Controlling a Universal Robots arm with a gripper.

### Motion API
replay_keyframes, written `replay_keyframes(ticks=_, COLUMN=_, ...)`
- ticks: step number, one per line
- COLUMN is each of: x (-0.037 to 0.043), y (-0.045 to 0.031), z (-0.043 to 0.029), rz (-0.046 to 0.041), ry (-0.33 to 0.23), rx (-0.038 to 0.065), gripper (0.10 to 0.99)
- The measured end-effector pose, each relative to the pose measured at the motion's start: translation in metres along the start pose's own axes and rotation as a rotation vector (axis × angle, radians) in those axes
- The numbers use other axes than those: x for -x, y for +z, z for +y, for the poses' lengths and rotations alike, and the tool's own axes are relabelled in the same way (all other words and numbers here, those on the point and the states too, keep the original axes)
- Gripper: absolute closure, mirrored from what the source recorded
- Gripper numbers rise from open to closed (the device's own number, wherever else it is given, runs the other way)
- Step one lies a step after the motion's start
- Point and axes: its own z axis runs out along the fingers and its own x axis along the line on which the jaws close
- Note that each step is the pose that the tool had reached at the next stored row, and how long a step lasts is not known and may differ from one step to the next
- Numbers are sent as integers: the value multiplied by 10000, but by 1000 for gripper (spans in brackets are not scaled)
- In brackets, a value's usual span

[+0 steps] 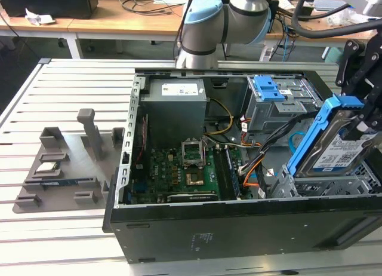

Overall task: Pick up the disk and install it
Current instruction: 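Insert the disk into the insertion slot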

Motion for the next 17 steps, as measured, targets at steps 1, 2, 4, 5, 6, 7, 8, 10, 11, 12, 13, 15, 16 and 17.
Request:
replay_keyframes(ticks=1, x=0, y=17, z=-1, rz=0, ry=0, rx=0, gripper=722)
replay_keyframes(ticks=2, x=0, y=36, z=-2, rz=-1, ry=0, rx=0, gripper=722)
replay_keyframes(ticks=4, x=0, y=69, z=-3, rz=-1, ry=0, rx=0, gripper=722)
replay_keyframes(ticks=5, x=0, y=80, z=-4, rz=0, ry=0, rx=0, gripper=722)
replay_keyframes(ticks=6, x=0, y=97, z=-5, rz=0, ry=1, rx=0, gripper=722)
replay_keyframes(ticks=7, x=0, y=108, z=-5, rz=-1, ry=0, rx=0, gripper=722)
replay_keyframes(ticks=8, x=-1, y=129, z=-7, rz=-2, ry=0, rx=0, gripper=722)
replay_keyframes(ticks=10, x=-1, y=174, z=-9, rz=0, ry=1, rx=0, gripper=722)
replay_keyframes(ticks=11, x=-1, y=198, z=-10, rz=0, ry=0, rx=0, gripper=722)
replay_keyframes(ticks=12, x=-1, y=225, z=-12, rz=-1, ry=0, rx=0, gripper=722)
replay_keyframes(ticks=13, x=-1, y=244, z=-12, rz=-1, ry=0, rx=0, gripper=722)
replay_keyframes(ticks=15, x=-2, y=284, z=-15, rz=1, ry=0, rx=0, gripper=722)
replay_keyframes(ticks=16, x=-2, y=296, z=-15, rz=0, ry=1, rx=0, gripper=722)
replay_keyframes(ticks=17, x=-2, y=316, z=-16, rz=0, ry=1, rx=0, gripper=722)
